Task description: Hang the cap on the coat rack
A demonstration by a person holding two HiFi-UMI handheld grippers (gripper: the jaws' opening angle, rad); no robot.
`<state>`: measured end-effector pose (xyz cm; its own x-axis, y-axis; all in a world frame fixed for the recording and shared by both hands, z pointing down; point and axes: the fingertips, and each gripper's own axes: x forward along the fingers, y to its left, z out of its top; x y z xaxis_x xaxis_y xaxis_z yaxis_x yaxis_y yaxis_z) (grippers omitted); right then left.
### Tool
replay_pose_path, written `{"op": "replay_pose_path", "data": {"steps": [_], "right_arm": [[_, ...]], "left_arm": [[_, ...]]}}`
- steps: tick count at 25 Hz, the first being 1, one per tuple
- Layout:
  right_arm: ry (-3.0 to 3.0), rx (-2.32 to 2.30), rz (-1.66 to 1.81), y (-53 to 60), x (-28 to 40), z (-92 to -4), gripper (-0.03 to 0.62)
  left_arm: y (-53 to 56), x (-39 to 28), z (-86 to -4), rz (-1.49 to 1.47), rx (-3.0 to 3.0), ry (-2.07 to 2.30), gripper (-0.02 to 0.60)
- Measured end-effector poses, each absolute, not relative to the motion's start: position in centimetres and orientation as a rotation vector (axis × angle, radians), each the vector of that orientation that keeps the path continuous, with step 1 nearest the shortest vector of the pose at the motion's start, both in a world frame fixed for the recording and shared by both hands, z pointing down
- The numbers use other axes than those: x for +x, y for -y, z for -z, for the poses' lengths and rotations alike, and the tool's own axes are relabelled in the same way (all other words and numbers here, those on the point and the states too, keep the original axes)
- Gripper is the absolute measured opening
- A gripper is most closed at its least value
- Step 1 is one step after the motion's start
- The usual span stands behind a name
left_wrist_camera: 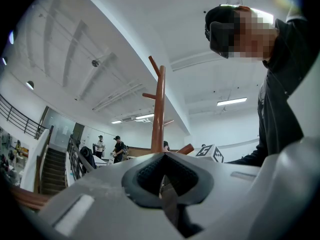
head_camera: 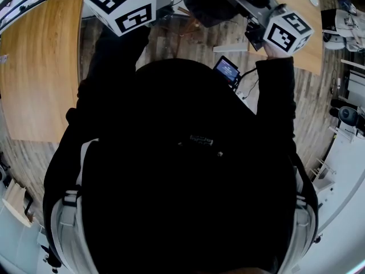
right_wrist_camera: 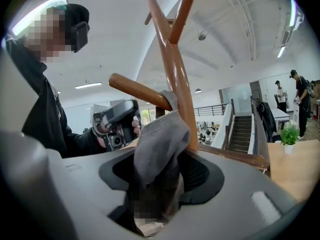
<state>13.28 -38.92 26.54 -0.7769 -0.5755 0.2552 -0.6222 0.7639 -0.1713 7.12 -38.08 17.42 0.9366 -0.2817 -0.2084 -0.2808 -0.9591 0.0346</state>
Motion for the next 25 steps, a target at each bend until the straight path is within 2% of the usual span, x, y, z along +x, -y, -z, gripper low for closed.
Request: {"op": "replay_pose_path", "data": {"steps": [2,6,19,22,23,24,25], "right_arm": [[2.782,0.936,-0.368,38.8,12.9,-26.3,0.286],[2.808,0.933,-0.385,38.7,12.7,-26.0,0.332],[2.807,1.118,-0.384,36.8,17.2,-24.7,0.348],[2.840,1.224,-0.324,37.2,18.7,-22.4,0.270],[2.854,1.261,-0.291,37.3,19.2,-21.9,0.193],[2.871,1.293,-0.254,37.3,19.6,-21.6,0.081],[2.885,1.323,-0.218,37.2,20.1,-21.6,0.011]], "left_arm": [[38.5,7.0,-17.4,0.338,3.075,0.438,0.004],[39.3,6.7,-17.8,0.346,3.051,0.435,0.004],[39.9,7.4,-19.4,0.321,3.033,0.387,0.003],[40.8,7.5,-18.9,0.310,3.042,0.383,0.004],[41.0,7.6,-19.3,0.305,3.042,0.385,0.003],[41.1,7.7,-19.9,0.299,3.040,0.389,0.003],[41.1,7.8,-20.7,0.293,3.037,0.396,0.003]]}}
